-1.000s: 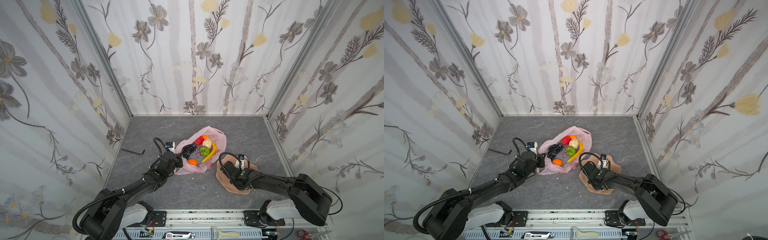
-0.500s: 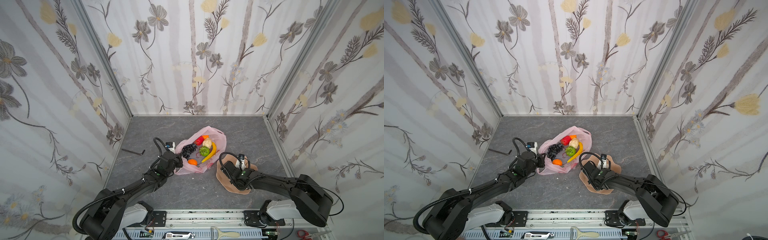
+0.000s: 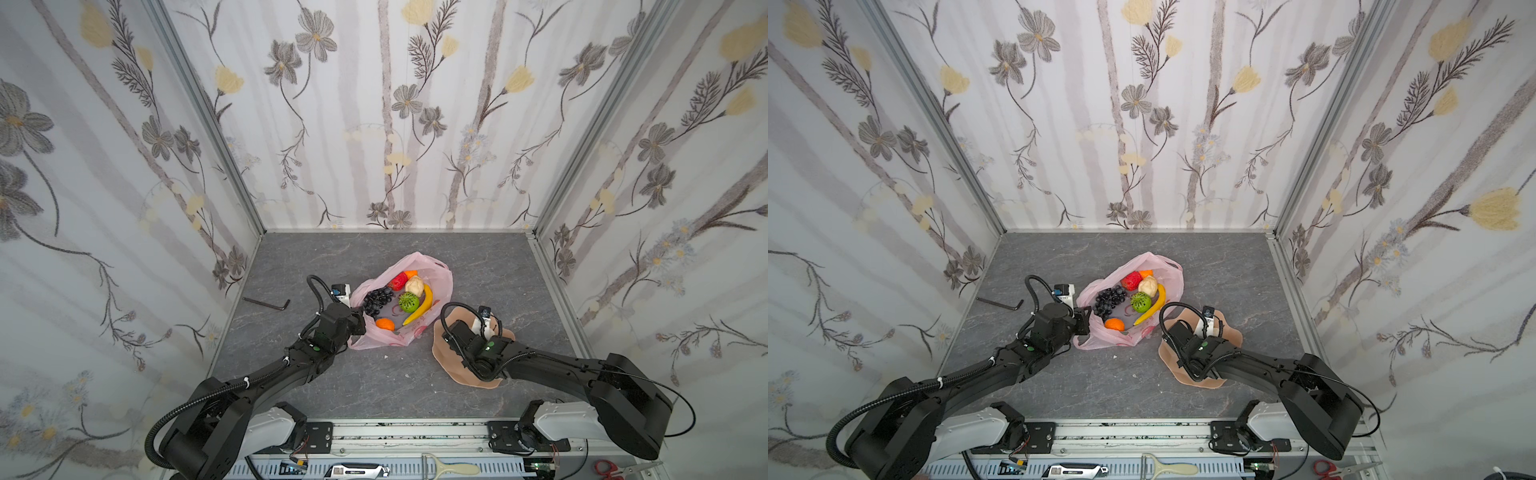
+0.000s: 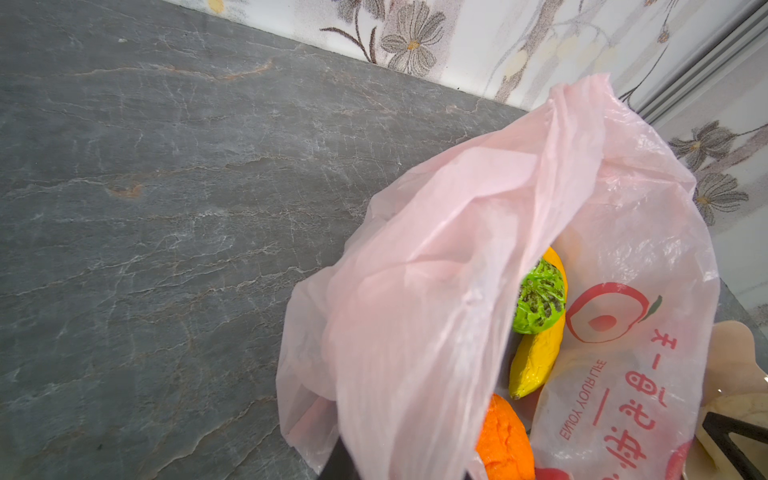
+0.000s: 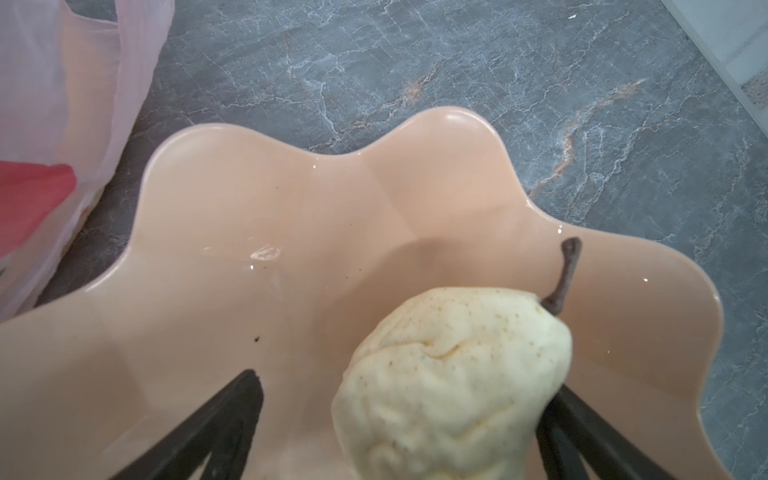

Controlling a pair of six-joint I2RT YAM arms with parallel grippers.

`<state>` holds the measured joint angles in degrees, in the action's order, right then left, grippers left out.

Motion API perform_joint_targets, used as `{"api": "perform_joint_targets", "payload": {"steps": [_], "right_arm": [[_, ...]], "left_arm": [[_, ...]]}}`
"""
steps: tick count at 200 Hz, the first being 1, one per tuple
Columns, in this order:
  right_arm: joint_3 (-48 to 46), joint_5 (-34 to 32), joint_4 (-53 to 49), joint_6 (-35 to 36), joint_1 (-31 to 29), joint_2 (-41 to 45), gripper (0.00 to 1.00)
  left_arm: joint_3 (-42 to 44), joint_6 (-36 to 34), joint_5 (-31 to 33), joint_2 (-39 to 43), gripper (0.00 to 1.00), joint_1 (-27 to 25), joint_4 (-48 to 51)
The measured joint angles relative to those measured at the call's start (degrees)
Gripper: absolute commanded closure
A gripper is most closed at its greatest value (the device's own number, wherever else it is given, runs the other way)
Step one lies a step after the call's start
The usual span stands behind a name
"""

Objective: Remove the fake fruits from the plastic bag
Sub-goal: 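Open the right gripper to drop the pear into the bowl, then rise, then move the right gripper over the bag and grasp the green custard apple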

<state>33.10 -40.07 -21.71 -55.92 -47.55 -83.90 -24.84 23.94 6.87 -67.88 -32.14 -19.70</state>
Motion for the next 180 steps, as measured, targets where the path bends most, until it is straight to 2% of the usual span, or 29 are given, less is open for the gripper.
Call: {"api": "perform_joint_targets", "payload": {"steps": [62,87,95,122,180], "right_arm": [[4.85,-2.54,-6.88,0.15,0.04,5.25,0.00],[9.05,-2.34,-9.22,2.80,-0.35,8.11,0.01],[10.80,-2.03,-9.68,4.04,-0.70,8.44,0.03],[16.13,2.56,-6.97,11.02,-2.40,7.67,0.09],[25.51,14.53,0.37,21.99,-5.38,-2.99,0.16]], "left_arm": [[0.00,0.00,0.00,-0.11,0.81,0.00,0.00],[0.00,0.00,0.00,-0.37,0.81,0.00,0.00],[0.00,0.00,0.00,-0.44,0.81,-0.04,0.00],[0.00,0.00,0.00,-0.72,0.81,-0.04,-0.02],[-0.02,0.00,0.44,-1.42,0.81,-0.22,-0.04]]}}
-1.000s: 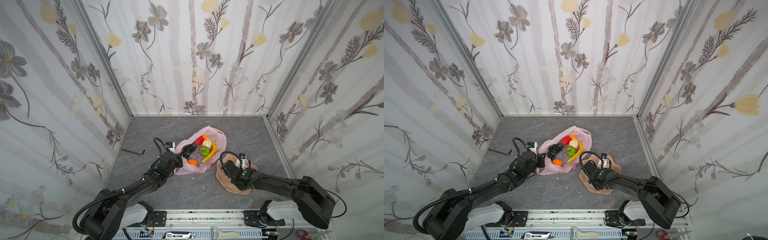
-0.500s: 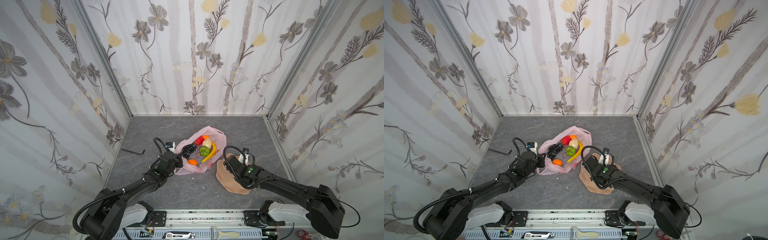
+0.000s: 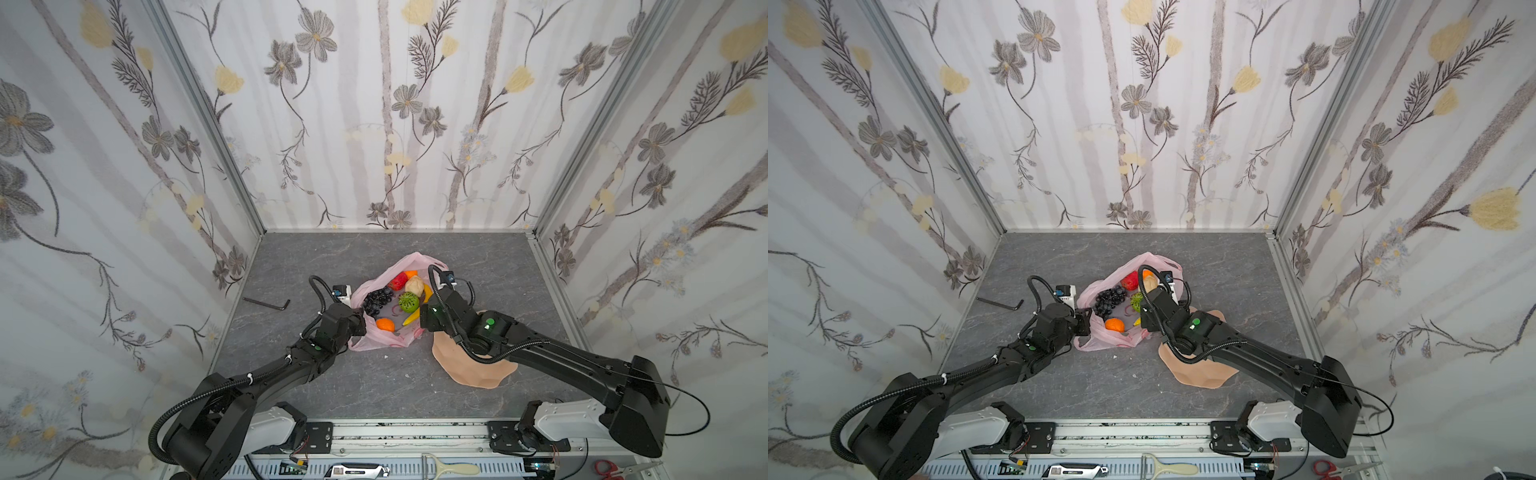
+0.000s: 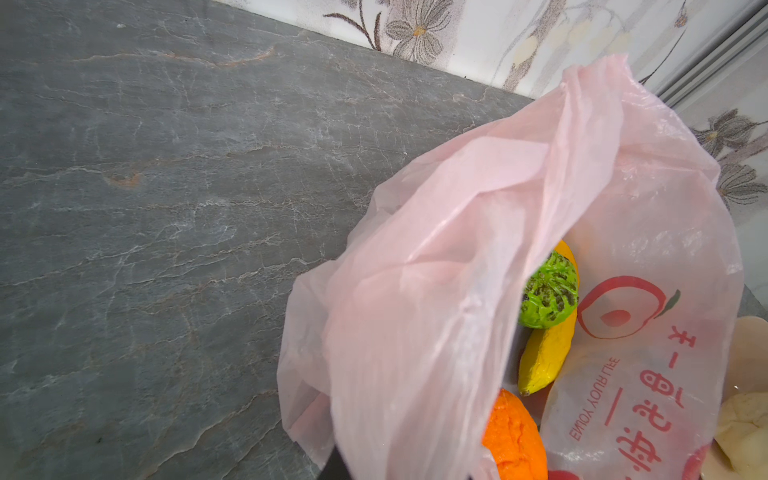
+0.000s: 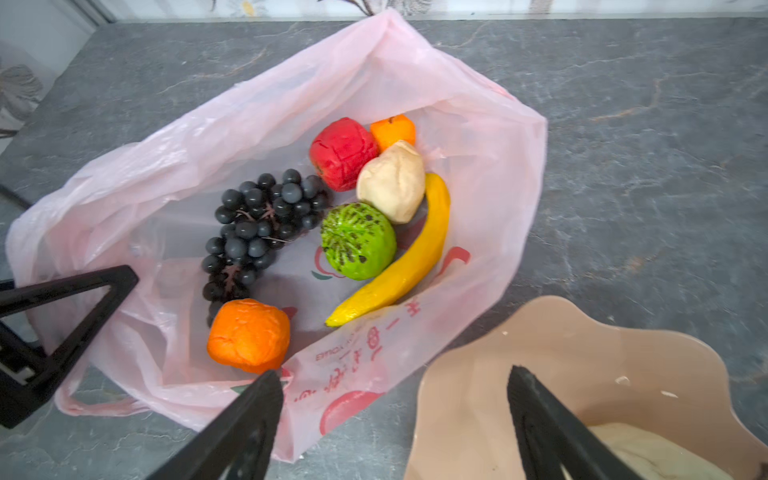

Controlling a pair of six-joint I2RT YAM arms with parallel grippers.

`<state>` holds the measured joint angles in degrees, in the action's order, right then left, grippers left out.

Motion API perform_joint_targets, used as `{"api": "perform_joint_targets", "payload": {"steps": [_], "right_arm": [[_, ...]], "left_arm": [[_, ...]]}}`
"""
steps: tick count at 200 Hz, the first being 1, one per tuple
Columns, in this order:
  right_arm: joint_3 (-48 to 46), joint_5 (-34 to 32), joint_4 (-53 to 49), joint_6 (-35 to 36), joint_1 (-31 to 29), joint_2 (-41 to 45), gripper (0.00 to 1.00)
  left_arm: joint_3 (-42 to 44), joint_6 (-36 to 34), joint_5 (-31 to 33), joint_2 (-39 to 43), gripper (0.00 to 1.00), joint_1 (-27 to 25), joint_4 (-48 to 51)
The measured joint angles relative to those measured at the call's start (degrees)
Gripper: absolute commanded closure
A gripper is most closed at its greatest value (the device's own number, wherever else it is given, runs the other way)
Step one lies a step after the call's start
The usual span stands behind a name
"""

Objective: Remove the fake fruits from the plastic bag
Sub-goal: 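Move the right gripper over the bag and grasp the green custard apple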

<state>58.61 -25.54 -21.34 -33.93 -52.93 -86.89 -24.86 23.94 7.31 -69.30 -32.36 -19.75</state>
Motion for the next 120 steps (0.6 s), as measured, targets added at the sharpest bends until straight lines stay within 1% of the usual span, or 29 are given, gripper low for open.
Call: {"api": "perform_joint_targets", "payload": {"steps": [20,36,59,87,120], "right_arm": [[2.95,2.73,1.42,2.16,0.00,-5.42,0.18],[5.14,4.72,1.77,3.78,-0.04,-9.68,0.22],[10.75,7.32,0.98,6.21,0.02,-17.11,0.21],[16.68,6.80,-1.33,7.56,0.72,-24.74,0.16],[19.80,3.52,-4.26,8.55,1.68,-29.62,0.11]], "left_arm": [[0.02,-0.17,0.24,0.00,0.81,-0.11,-0.04],[0.00,-0.20,0.44,-0.13,0.81,-0.11,-0.11],[0.00,-0.22,0.46,-0.50,0.81,-0.15,-0.09],[0.00,-0.46,0.46,-0.50,0.80,-0.22,-0.09],[0.00,-1.01,0.46,-0.17,0.80,-0.31,-0.09]]}}
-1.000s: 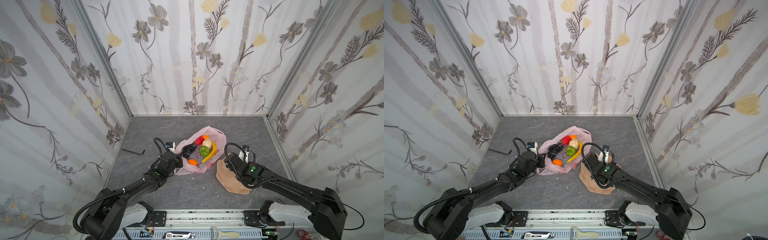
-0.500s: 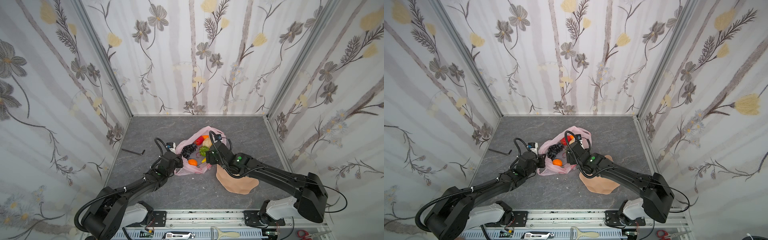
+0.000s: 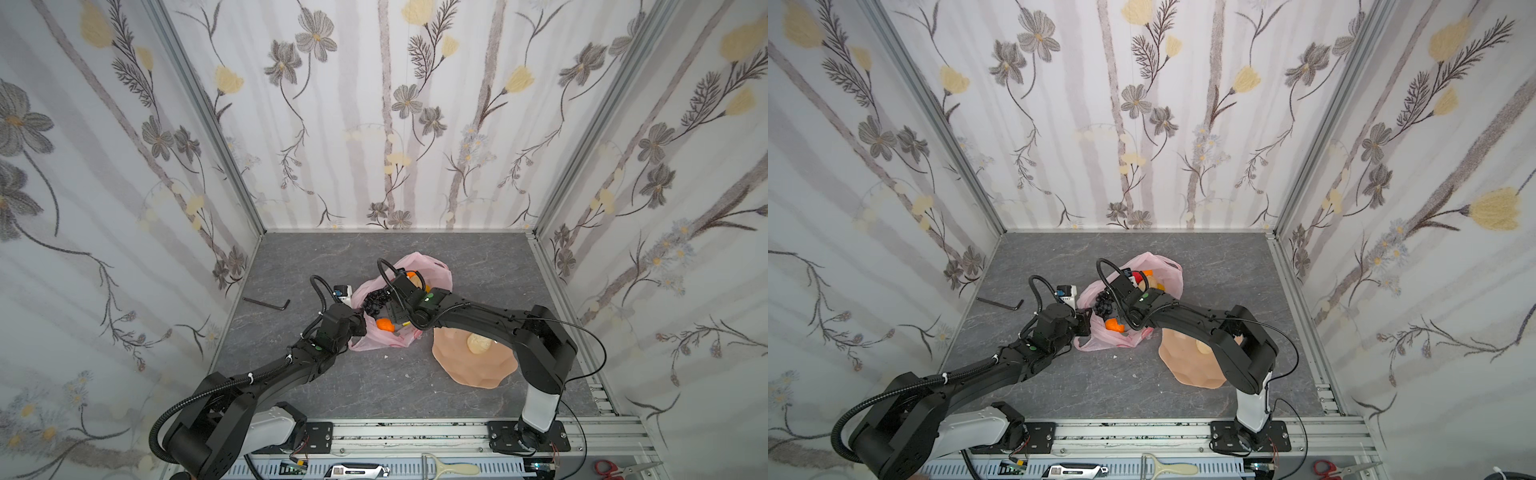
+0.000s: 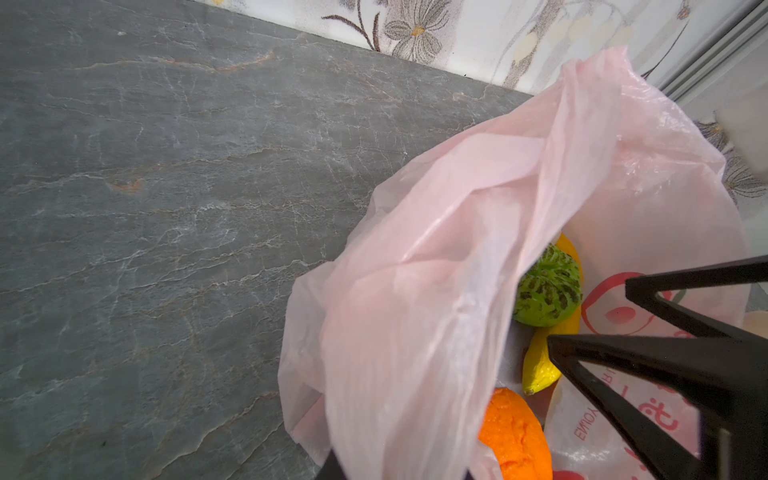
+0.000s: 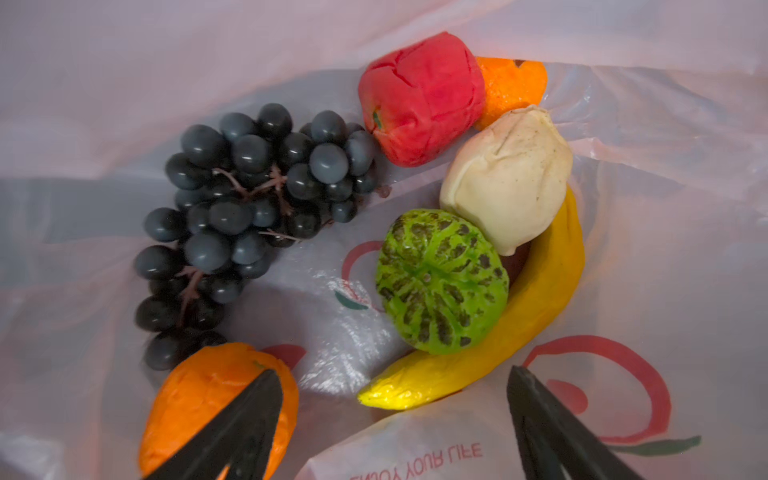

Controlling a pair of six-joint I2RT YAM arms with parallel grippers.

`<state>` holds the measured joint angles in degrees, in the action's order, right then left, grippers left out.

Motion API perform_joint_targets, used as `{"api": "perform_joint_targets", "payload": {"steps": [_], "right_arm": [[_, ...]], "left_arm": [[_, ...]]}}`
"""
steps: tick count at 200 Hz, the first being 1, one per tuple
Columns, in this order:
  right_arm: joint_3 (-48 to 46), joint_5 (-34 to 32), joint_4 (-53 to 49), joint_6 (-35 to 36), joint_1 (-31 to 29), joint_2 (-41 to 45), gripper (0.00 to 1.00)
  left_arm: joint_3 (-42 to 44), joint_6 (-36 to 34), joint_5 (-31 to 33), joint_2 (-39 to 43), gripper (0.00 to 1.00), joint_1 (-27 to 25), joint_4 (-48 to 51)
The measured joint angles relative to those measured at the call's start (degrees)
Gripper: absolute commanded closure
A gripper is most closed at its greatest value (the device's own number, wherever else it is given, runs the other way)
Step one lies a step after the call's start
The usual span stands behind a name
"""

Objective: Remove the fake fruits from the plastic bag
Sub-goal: 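Move the right gripper over the bag and grasp the green custard apple, then lift the green custard apple out and carry it over the bowl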

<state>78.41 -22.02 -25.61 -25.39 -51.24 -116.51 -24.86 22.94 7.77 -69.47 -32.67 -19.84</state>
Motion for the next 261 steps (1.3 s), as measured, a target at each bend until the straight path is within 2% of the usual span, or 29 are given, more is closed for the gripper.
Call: {"api": "perform_joint_targets", "payload": {"steps": [65,134,158,208,261], "right_arm": [[4.96,-2.38,-1.53,1.73,1.90,-7.19,0.10],[6.91,-2.29,-2.27,2.05,3.69,-10.21,0.28],[7.10,-2.08,-2.19,2.12,3.69,-10.21,0.32],[7.15,-1.66,-2.25,2.40,3.67,-9.49,0.34],[3.72,1.03,-1.92,2.49,3.10,-1.11,0.35]], "left_arm": [[-0.02,-0.02,-0.04,0.00,0.79,-0.11,0.00],[-0.20,-0.02,-0.07,-0.35,0.79,-0.11,0.00],[-0.22,-0.02,-0.07,-0.44,0.79,-0.11,0.00],[-0.22,-0.04,-0.07,-0.44,0.79,-0.11,0.00],[-0.57,-0.24,-0.07,-0.94,0.78,-0.11,-0.02]]}}
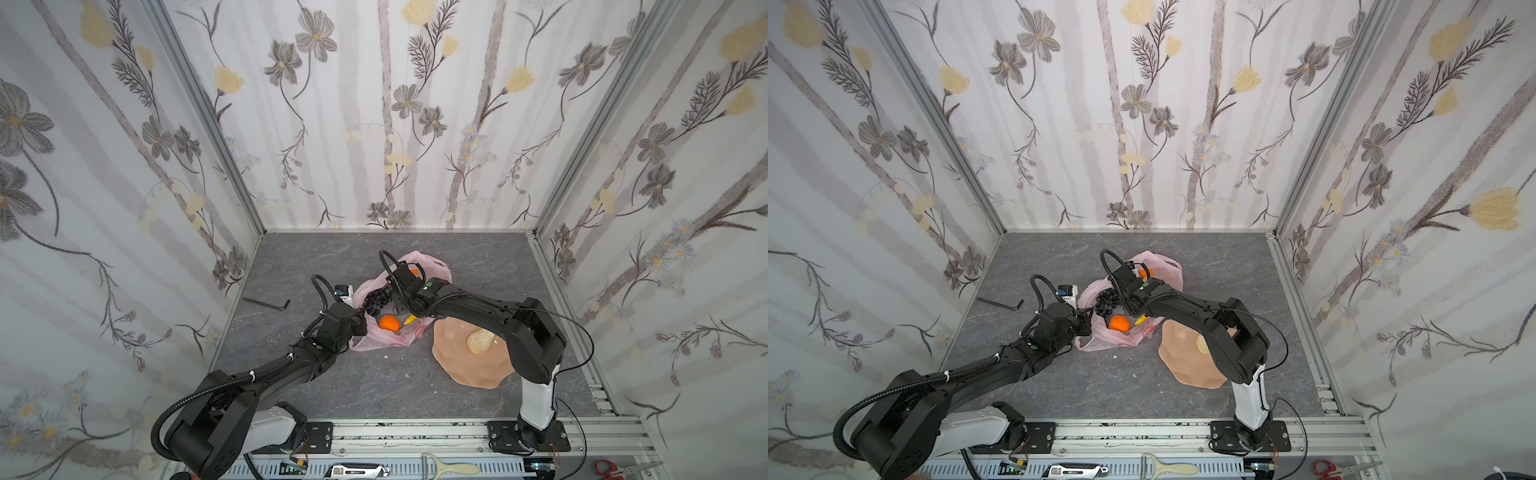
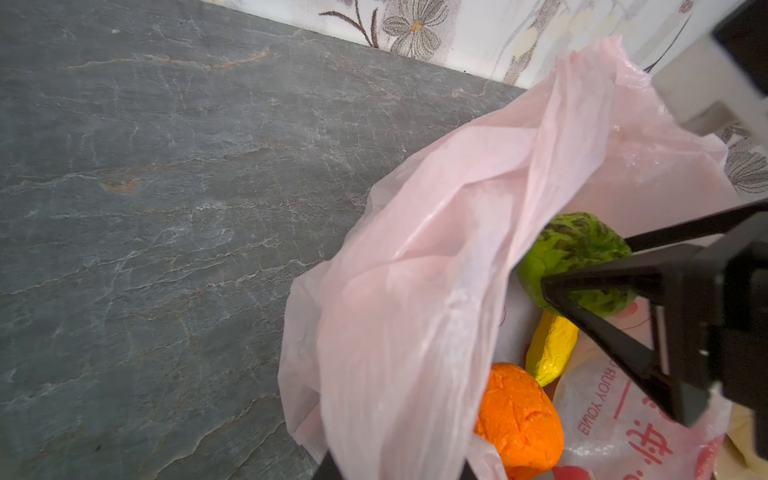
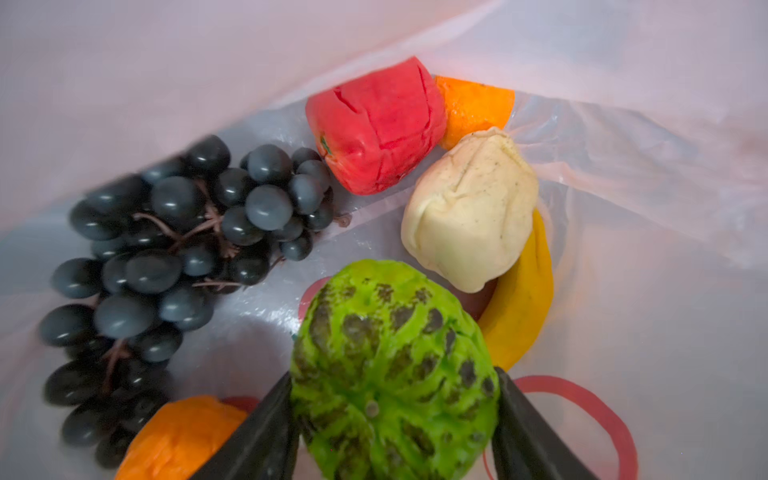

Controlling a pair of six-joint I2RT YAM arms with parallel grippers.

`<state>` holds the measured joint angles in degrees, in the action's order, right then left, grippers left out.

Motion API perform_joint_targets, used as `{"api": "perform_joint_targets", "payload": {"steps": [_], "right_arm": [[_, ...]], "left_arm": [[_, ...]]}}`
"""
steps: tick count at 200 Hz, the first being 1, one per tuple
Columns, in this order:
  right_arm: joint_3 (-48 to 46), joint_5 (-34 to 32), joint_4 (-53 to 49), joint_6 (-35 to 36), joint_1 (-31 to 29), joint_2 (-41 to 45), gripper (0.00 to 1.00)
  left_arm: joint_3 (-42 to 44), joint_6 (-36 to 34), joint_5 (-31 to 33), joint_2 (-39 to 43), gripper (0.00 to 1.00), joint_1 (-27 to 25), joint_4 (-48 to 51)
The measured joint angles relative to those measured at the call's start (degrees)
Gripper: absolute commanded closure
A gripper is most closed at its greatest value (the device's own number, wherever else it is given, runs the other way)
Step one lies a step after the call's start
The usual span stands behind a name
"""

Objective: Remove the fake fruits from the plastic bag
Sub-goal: 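Lift the green custard apple out and carry it over the bowl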

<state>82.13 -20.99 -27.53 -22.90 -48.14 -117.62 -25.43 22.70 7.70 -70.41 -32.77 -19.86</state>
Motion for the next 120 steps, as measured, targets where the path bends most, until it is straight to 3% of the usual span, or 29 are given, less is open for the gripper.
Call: {"api": "perform_joint_targets", "payload": {"steps": [120], "right_arm": [[-19.50,3.28,-3.82,-6.97,-1.33,28.46,0.35]], "left_arm": [[0.00,-0.02,-0.02,0.85,0.78,-0.09,0.02]]}}
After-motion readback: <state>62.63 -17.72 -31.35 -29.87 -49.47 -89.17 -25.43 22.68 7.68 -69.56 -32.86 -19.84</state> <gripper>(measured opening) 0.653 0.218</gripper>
